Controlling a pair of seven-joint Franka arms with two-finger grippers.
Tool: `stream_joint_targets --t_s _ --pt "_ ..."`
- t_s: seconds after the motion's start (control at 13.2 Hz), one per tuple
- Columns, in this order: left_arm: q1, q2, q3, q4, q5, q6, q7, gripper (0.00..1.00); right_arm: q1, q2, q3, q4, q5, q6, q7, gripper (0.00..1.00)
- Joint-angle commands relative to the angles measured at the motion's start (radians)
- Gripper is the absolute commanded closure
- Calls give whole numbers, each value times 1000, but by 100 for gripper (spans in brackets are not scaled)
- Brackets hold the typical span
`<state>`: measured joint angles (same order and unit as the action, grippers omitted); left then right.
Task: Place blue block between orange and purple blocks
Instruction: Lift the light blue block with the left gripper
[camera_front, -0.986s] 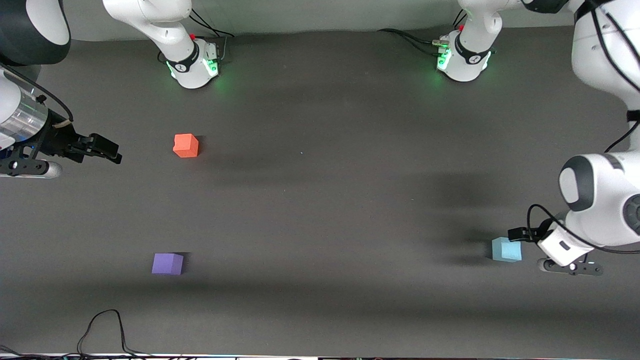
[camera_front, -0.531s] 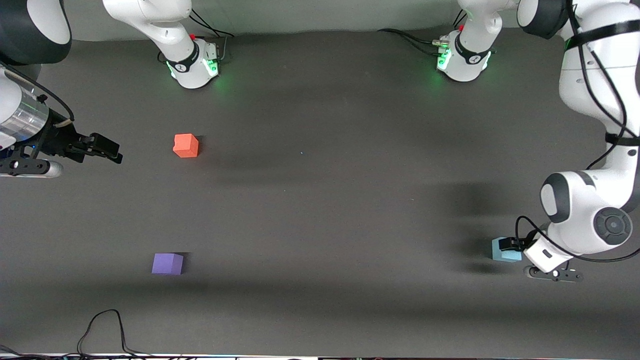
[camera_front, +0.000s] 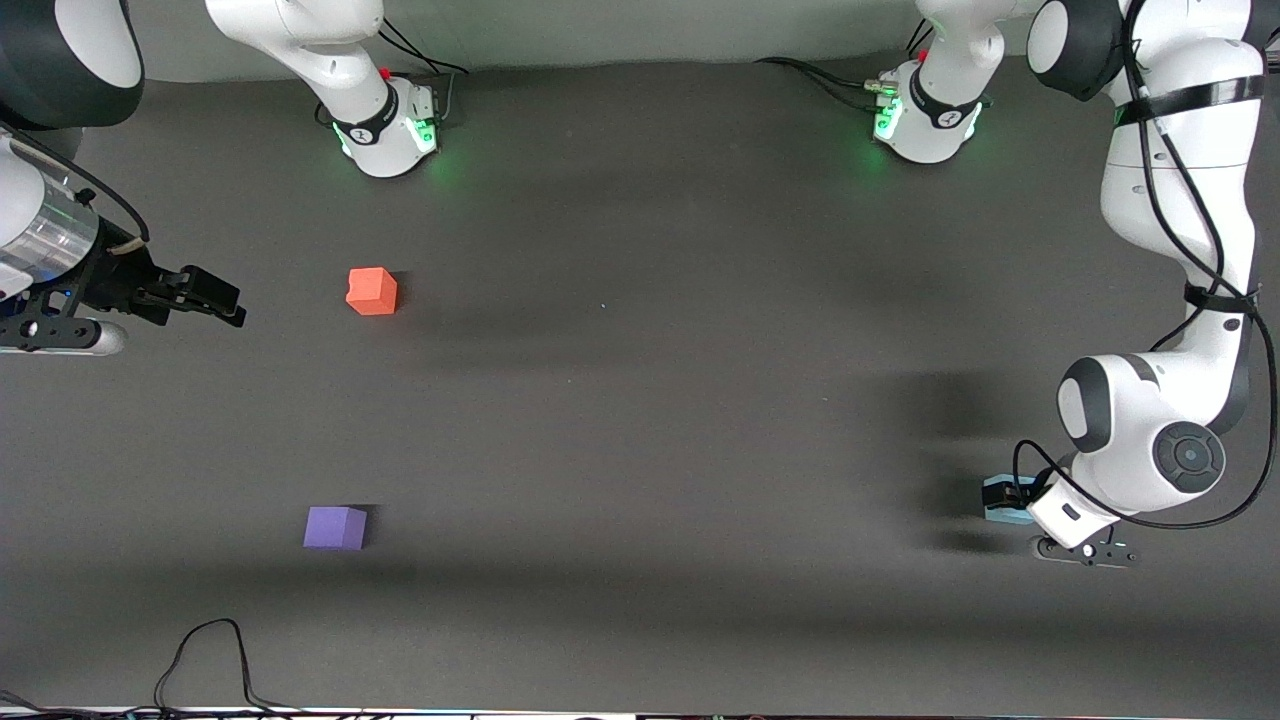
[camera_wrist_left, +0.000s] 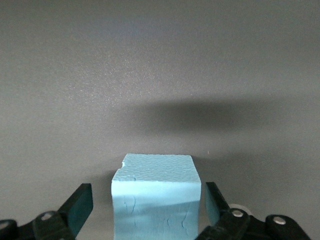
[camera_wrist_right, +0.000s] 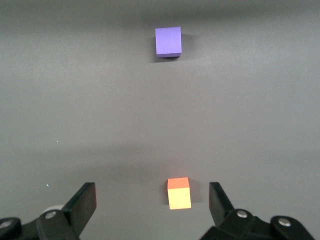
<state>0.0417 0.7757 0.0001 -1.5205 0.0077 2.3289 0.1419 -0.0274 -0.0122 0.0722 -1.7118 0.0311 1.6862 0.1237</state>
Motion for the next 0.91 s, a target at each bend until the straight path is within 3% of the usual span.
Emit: stream_joint_targets --t_s 0.0,0.15,0.3,0.38,0.83 --pt "-5 7 6 9 6 7 16 4 3 -15 1 -6 -17 3 -3 0" --pt "-2 7 4 9 5 7 16 41 3 -15 0 -6 -17 3 -3 0" --pt "-2 7 4 9 2 6 15 60 0 -12 -2 -6 -17 3 -4 0" --pt "-2 7 6 11 0 6 15 63 1 -14 -2 -6 -17 3 -4 0" --pt "4 -27 4 23 -3 -54 4 63 1 -12 -2 -6 -17 3 -3 0"
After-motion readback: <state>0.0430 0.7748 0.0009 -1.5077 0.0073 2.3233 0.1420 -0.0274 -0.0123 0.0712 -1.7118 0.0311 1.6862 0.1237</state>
